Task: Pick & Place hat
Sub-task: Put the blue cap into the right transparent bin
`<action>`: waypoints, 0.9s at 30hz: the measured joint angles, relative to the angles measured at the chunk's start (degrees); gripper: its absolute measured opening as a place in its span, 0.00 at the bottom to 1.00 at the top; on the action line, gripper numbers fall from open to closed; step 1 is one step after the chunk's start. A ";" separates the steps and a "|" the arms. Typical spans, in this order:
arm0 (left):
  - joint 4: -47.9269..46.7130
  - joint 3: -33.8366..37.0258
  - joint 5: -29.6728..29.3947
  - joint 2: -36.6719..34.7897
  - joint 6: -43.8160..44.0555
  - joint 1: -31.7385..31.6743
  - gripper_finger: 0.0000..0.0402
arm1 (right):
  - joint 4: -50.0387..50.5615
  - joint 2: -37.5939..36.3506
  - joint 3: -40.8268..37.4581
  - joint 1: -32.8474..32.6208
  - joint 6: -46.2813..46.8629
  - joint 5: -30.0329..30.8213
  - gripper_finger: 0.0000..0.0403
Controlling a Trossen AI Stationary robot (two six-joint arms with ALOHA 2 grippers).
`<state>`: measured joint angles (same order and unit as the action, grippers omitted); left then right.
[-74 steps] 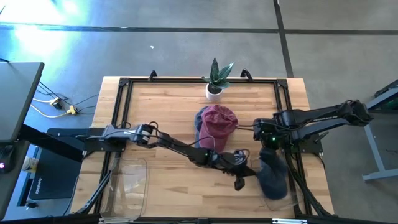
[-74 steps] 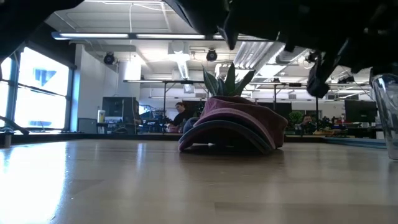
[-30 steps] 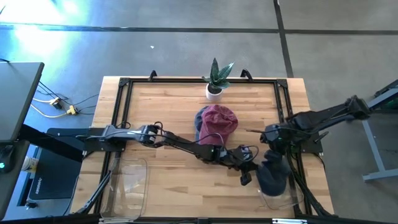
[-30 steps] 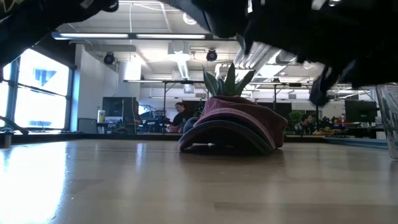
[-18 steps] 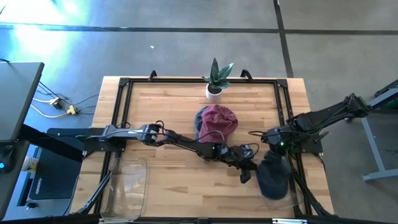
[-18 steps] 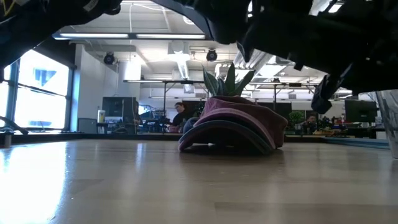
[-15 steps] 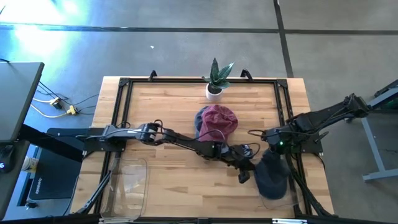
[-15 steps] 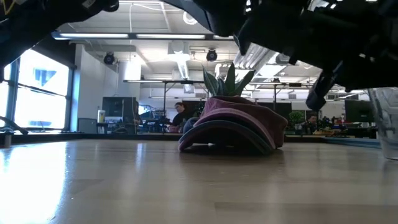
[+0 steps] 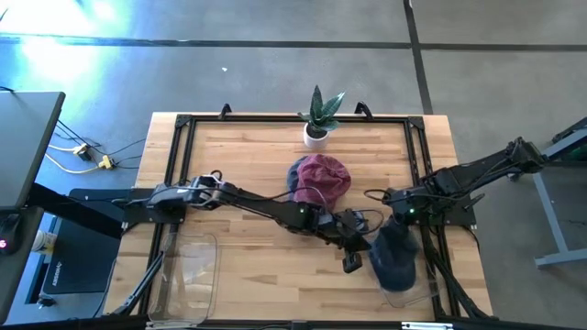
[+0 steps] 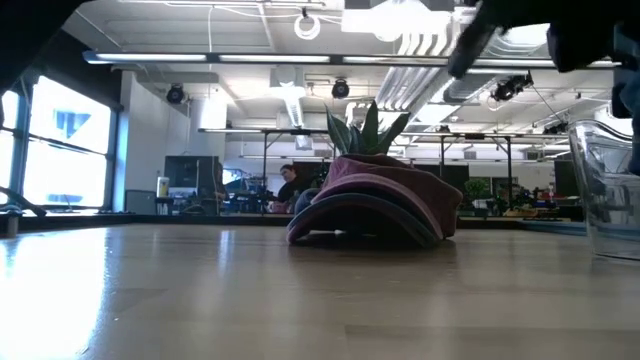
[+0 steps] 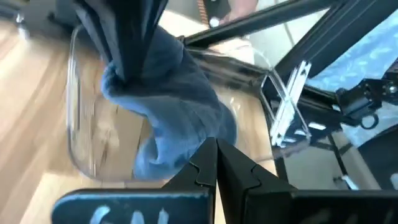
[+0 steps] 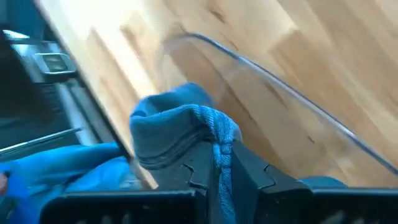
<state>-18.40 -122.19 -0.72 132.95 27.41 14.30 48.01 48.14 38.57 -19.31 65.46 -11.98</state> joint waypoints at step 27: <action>6.83 6.93 -9.11 4.27 10.05 -1.49 0.00 | -3.00 7.63 0.00 -6.57 2.93 -0.45 0.08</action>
<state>-11.58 -115.26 -9.83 137.22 37.46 12.81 45.01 55.77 38.57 -25.88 68.38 -12.43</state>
